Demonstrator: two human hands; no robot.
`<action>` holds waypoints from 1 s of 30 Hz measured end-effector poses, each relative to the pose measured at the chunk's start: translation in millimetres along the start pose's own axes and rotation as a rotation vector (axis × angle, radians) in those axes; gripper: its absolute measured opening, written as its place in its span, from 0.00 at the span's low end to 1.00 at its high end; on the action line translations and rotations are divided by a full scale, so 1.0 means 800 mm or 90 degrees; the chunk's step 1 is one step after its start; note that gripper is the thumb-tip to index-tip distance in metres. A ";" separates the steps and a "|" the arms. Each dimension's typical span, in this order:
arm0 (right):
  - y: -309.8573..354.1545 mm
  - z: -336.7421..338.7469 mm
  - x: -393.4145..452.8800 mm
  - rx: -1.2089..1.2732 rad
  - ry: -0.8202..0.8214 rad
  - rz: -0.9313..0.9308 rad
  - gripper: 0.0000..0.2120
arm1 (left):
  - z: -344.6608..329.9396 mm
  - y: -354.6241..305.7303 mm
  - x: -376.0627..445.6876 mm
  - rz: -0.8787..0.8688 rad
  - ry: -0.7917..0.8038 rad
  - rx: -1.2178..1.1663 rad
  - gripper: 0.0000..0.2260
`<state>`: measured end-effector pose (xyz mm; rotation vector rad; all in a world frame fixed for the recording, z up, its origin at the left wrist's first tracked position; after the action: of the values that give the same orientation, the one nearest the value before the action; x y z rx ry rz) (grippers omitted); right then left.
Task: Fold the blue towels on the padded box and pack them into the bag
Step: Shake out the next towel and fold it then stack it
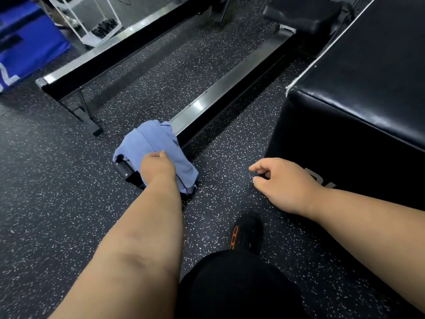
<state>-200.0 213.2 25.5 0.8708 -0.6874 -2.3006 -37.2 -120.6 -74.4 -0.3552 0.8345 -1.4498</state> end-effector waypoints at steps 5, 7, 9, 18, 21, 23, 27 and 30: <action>0.004 -0.002 0.000 -0.001 0.001 0.005 0.15 | 0.001 0.005 -0.001 0.017 -0.018 -0.016 0.10; 0.004 -0.002 0.000 -0.005 0.004 0.006 0.16 | 0.006 0.006 -0.007 0.029 -0.039 -0.036 0.10; 0.004 -0.004 -0.001 -0.008 0.007 0.003 0.16 | 0.011 0.006 -0.010 0.028 -0.058 -0.050 0.15; 0.005 -0.007 0.001 -0.005 0.012 -0.003 0.15 | 0.009 -0.006 -0.011 0.002 -0.032 0.018 0.11; 0.007 -0.003 0.001 0.003 -0.003 0.000 0.15 | 0.020 -0.020 -0.020 -0.003 -0.054 -0.050 0.09; 0.011 0.001 -0.001 0.009 -0.014 0.001 0.15 | 0.034 -0.030 -0.022 -0.003 -0.070 -0.120 0.08; 0.024 0.011 -0.012 0.026 -0.029 0.006 0.14 | 0.061 -0.041 -0.019 -0.019 -0.094 -0.169 0.14; 0.030 0.016 -0.023 0.040 -0.038 0.010 0.13 | 0.073 -0.042 -0.025 -0.008 -0.089 -0.195 0.12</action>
<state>-189.9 212.2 57.0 0.8248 -0.7929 -2.3104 -19.7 -121.5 -6.2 -0.6861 0.9420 -1.2923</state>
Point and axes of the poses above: each hand's wrist, its own x-axis towards the middle knuckle, its own z-axis out of the back of the hand, y = z × x, the point moved 8 cm from there along x, towards the middle knuckle, and after that the axes turned 2 degrees about y, right-handed, at the moved point
